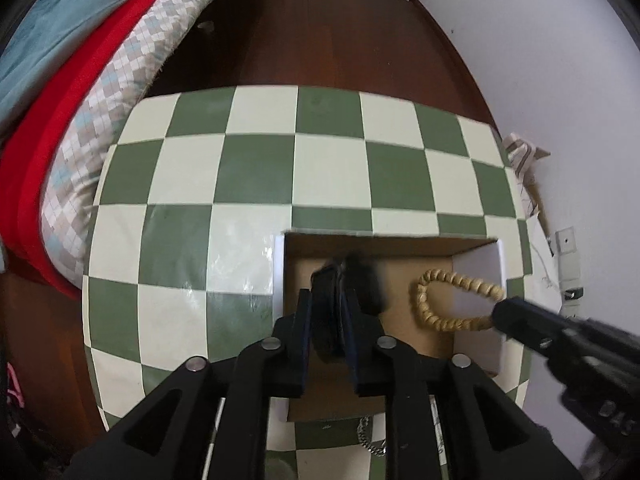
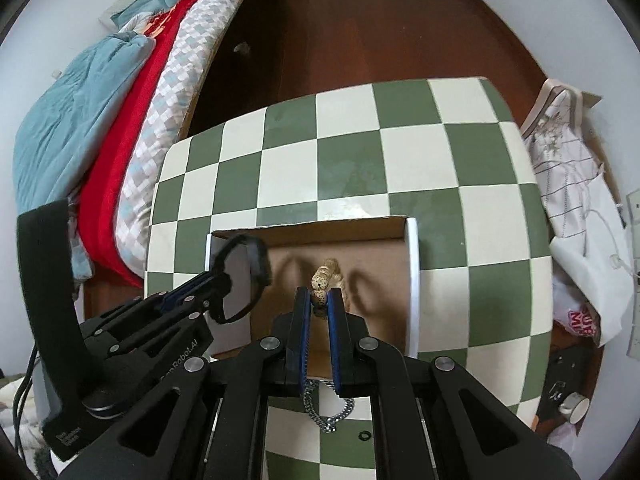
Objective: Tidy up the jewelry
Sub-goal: 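Carry the band and bead bracelet into the white box and open both grippers, then lift both grippers up and away from the box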
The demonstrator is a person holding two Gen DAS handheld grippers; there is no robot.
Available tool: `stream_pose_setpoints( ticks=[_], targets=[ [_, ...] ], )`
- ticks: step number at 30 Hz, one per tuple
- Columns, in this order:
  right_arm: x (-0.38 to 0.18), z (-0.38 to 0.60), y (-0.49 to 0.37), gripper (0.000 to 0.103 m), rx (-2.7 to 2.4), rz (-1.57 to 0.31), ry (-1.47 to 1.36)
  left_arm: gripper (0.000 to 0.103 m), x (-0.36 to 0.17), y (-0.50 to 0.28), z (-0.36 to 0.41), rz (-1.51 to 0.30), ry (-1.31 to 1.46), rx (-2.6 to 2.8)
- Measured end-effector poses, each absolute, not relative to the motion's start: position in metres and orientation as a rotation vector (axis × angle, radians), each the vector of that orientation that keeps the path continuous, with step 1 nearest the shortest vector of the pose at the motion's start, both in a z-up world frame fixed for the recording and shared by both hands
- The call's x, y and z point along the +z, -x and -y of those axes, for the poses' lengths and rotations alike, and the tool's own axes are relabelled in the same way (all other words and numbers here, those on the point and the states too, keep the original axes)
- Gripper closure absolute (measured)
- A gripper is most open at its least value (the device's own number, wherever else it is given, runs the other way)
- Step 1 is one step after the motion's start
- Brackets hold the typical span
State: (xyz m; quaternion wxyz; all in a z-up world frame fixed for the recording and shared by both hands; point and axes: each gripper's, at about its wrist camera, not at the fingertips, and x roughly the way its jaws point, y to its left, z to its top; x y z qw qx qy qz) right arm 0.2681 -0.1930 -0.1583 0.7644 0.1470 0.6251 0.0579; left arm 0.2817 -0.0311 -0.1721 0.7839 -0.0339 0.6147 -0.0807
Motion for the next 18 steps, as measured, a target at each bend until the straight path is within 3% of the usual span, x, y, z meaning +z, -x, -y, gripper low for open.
stream_pose_setpoints(
  ticks=[2, 3, 4, 6, 9, 12, 18],
  targets=[
    [-0.161, 0.195, -0.271, 0.092, 0.12, -1.372, -0.323, 0.055, -0.165, -0.284, 0.029, -1.301, 0.08, -0.156],
    [-0.161, 0.196, -0.271, 0.081, 0.112, -1.378, -0.317, 0.027, -0.162, -0.285, 0.027, -1.292, 0.082, -0.147],
    [-0.161, 0.197, -0.271, 0.073, 0.108, -1.378, -0.319, 0.014, -0.157, -0.284, 0.024, -1.274, 0.087, -0.134],
    [-0.158, 0.2, -0.268, 0.05, 0.089, -1.367, -0.299, 0.014, -0.15, -0.283, 0.02, -1.256, 0.087, -0.118],
    [-0.152, 0.201, -0.261, 0.035, 0.062, -1.35, -0.253, 0.001, -0.141, -0.278, 0.014, -1.219, 0.054, -0.071],
    [-0.148, 0.198, -0.253, 0.009, 0.019, -1.333, -0.174, 0.0, -0.135, -0.267, 0.008, -1.174, 0.026, -0.033],
    [-0.156, 0.188, -0.23, 0.0, -0.023, -1.324, -0.068, 0.0, -0.134, -0.24, -0.001, -1.11, -0.013, 0.029]
  ],
)
